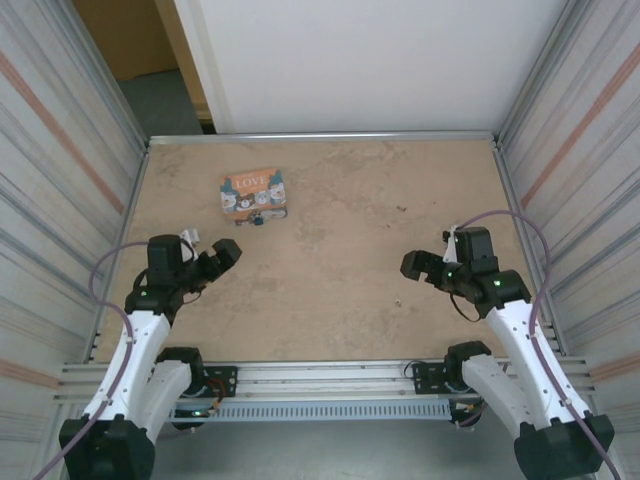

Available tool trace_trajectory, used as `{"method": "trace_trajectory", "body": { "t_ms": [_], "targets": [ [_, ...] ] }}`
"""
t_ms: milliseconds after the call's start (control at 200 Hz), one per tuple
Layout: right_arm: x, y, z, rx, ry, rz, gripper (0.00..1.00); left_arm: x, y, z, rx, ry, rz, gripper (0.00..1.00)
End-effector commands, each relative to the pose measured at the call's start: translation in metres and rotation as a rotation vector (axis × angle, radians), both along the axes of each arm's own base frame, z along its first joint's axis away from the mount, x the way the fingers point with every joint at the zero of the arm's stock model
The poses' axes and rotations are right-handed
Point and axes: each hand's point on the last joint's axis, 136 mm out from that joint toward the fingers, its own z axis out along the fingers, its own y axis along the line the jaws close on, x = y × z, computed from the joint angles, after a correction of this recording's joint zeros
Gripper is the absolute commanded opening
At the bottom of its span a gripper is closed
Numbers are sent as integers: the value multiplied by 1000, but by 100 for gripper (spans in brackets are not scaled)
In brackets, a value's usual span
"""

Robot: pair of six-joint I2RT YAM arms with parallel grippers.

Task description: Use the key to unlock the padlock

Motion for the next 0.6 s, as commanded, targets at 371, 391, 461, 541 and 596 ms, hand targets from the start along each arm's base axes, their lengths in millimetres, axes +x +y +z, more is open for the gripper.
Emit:
{"method": "trace_trajectory", "body": {
  "t_ms": [371, 391, 461, 541, 596],
  "targets": [
    [-2, -5, -1, -19, -15, -37, 99, 82, 52, 13, 50, -75, 192, 99],
    [-2, -5, 0, -20, -18, -37, 99, 86, 52, 14, 52, -80, 189, 99],
    [-2, -6, 1, -23, -25, -39, 99, 105, 55, 19, 73, -104, 174, 99],
    [-2, -6, 2, -26, -27, -41, 99, 125, 60, 20, 97, -120, 174, 99],
    [-1, -6, 2, -29, -29, -38, 100, 138, 64, 20, 105, -133, 178, 99]
  ]
}}
